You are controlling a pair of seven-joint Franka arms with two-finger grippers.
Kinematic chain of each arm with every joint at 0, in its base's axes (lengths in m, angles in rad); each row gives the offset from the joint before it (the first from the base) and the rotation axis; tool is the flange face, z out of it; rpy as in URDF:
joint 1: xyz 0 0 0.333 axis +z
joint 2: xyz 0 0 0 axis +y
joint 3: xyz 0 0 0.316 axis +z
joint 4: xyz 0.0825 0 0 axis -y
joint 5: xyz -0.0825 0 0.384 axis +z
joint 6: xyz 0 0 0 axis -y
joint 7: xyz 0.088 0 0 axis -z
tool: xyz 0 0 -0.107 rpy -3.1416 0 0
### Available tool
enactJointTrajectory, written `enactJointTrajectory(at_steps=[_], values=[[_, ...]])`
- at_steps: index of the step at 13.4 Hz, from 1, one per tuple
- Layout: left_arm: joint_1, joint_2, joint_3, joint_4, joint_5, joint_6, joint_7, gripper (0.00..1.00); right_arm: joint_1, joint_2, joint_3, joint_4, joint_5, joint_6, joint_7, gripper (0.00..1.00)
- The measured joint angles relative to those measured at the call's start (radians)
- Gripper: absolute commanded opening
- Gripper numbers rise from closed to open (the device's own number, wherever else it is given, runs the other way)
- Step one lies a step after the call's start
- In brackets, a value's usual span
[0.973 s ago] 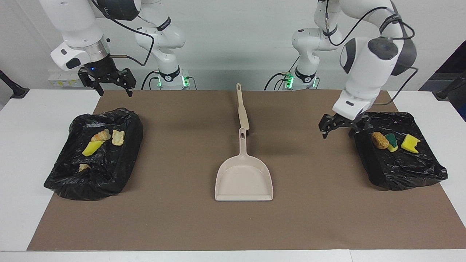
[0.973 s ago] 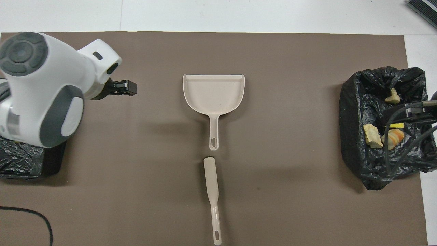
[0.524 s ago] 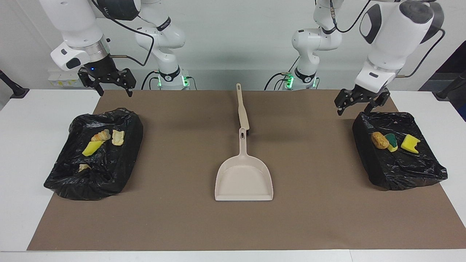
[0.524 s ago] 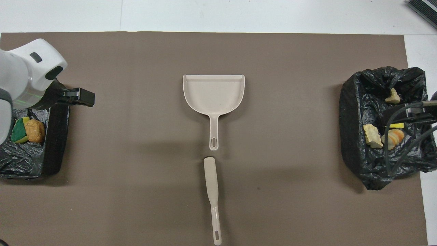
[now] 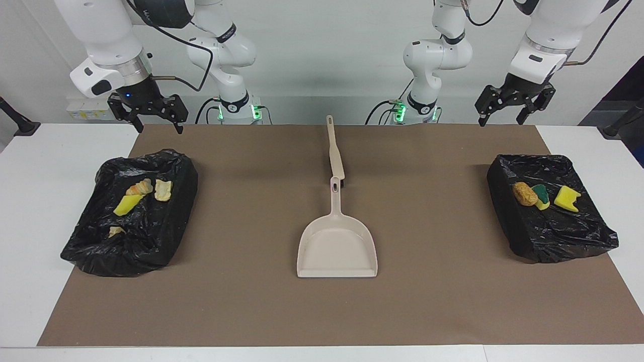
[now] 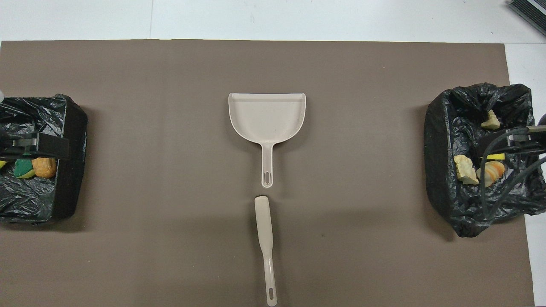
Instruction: Sweep and dump trash in bin
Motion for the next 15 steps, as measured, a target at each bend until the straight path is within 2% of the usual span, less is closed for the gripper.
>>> enactJointTrajectory(at_steps=[5, 12, 15], values=[[0.043, -0.004, -0.009, -0.022, -0.002, -0.006, 0.037, 1.0, 0.0, 0.0, 0.0, 0.0, 0.0, 0.0, 0.0, 1.0], [0.047, -0.009, -0.016, -0.027, -0.009, -0.007, 0.04, 1.0, -0.001, 0.0, -0.001, 0.0, 0.0, 0.0, 0.0, 1.0], [0.05, -0.012, -0.015, -0.024, -0.046, -0.005, 0.04, 1.0, -0.001, 0.0, -0.003, 0.0, 0.0, 0.0, 0.0, 1.0]])
